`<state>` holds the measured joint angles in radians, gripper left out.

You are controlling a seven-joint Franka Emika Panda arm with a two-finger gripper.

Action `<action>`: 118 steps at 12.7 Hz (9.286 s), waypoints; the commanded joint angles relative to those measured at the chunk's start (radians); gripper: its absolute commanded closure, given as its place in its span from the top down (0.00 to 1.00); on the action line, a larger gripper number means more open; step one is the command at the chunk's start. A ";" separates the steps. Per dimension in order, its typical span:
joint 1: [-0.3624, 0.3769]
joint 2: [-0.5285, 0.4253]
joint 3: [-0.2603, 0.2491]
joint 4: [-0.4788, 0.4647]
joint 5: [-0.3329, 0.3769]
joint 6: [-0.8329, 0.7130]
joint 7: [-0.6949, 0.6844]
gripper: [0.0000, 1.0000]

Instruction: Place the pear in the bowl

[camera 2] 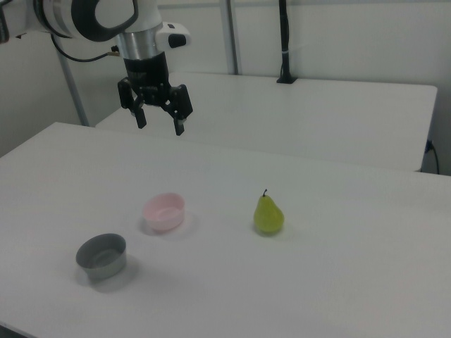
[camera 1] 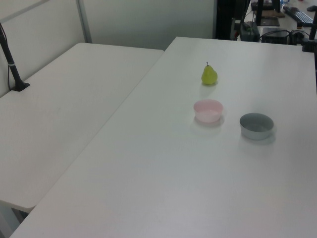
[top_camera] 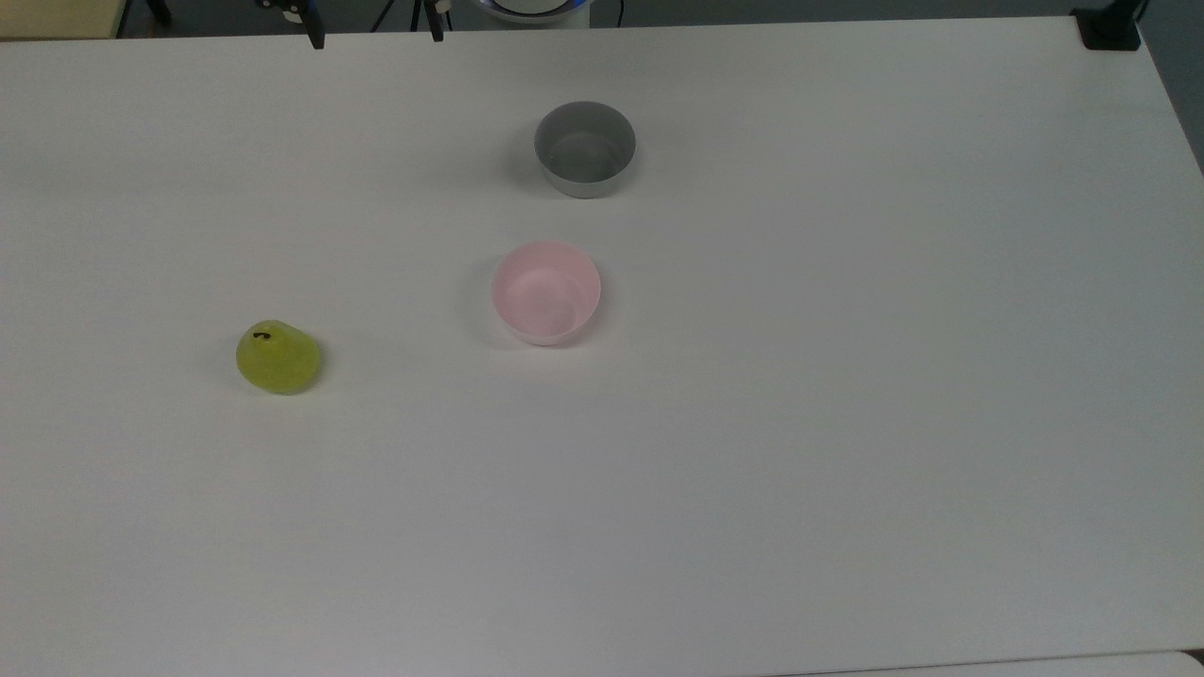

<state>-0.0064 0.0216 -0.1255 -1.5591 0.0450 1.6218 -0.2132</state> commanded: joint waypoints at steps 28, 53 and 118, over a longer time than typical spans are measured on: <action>-0.164 0.313 -0.002 0.035 -0.074 0.424 -0.338 1.00; -0.147 0.373 0.015 -0.062 -0.122 0.571 -0.241 0.00; -0.044 -0.039 0.033 -0.047 -0.012 -0.054 0.109 1.00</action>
<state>-0.0241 0.0010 -0.0822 -1.6057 -0.0404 1.5716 -0.0819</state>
